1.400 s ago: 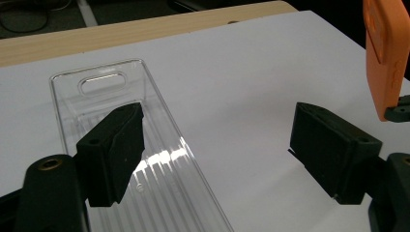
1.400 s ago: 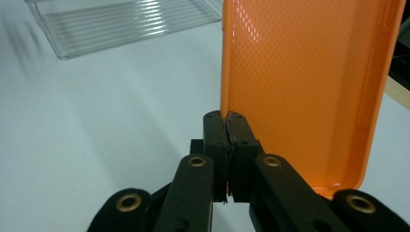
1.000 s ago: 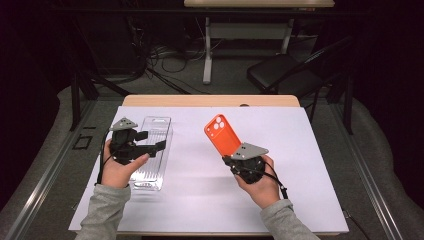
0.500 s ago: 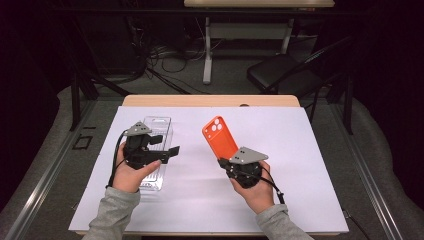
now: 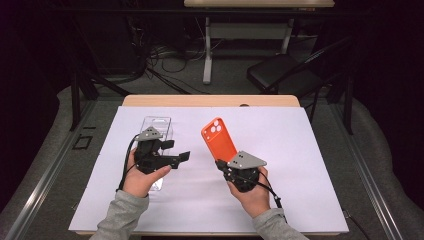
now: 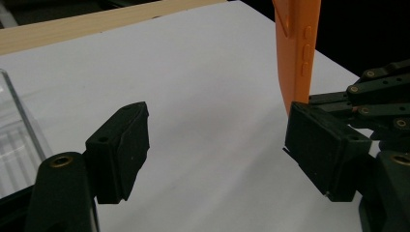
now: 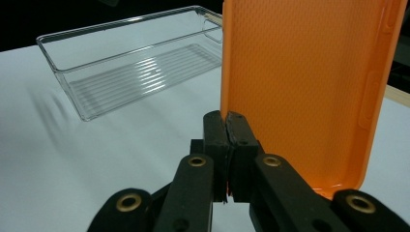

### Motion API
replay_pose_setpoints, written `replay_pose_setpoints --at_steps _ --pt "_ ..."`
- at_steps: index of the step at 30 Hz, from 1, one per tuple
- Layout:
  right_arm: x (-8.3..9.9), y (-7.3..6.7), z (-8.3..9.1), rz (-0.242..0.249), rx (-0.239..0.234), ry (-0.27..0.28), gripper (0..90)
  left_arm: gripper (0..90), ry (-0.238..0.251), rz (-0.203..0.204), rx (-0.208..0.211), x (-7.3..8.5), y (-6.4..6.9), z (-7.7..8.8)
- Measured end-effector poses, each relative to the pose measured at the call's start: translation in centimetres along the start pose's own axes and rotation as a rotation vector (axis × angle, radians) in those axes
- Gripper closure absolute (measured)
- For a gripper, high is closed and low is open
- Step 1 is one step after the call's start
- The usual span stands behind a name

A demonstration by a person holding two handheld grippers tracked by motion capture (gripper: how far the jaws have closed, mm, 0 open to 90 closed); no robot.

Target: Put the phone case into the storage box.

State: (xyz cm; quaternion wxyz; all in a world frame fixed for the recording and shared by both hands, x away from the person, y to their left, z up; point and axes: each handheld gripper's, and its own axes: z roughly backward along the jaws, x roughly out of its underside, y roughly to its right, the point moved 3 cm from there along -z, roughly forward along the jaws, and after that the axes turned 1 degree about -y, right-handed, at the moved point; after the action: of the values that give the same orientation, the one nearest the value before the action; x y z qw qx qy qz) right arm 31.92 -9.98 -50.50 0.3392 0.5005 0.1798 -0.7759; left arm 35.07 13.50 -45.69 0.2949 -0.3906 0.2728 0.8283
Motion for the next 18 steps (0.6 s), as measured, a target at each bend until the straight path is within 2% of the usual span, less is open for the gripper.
replay_pose_setpoints --at_steps 6,10,13,18 --pt "0.1 -0.6 0.0 0.008 0.000 0.011 88.8 27.8 -0.002 -0.019 0.027 0.2 0.9 -0.7" --pt "0.3 -1.0 -0.2 0.024 -0.001 0.005 88.8 30.5 0.004 -0.010 0.058 0.4 1.6 -1.1" --pt "0.4 -1.3 -0.4 0.028 -0.003 0.002 88.8 31.5 0.002 -0.026 0.063 0.4 1.9 -1.3" --pt "0.4 -1.6 -0.5 0.034 -0.005 0.001 88.8 33.8 -0.001 -0.027 0.066 0.6 2.3 -1.6"
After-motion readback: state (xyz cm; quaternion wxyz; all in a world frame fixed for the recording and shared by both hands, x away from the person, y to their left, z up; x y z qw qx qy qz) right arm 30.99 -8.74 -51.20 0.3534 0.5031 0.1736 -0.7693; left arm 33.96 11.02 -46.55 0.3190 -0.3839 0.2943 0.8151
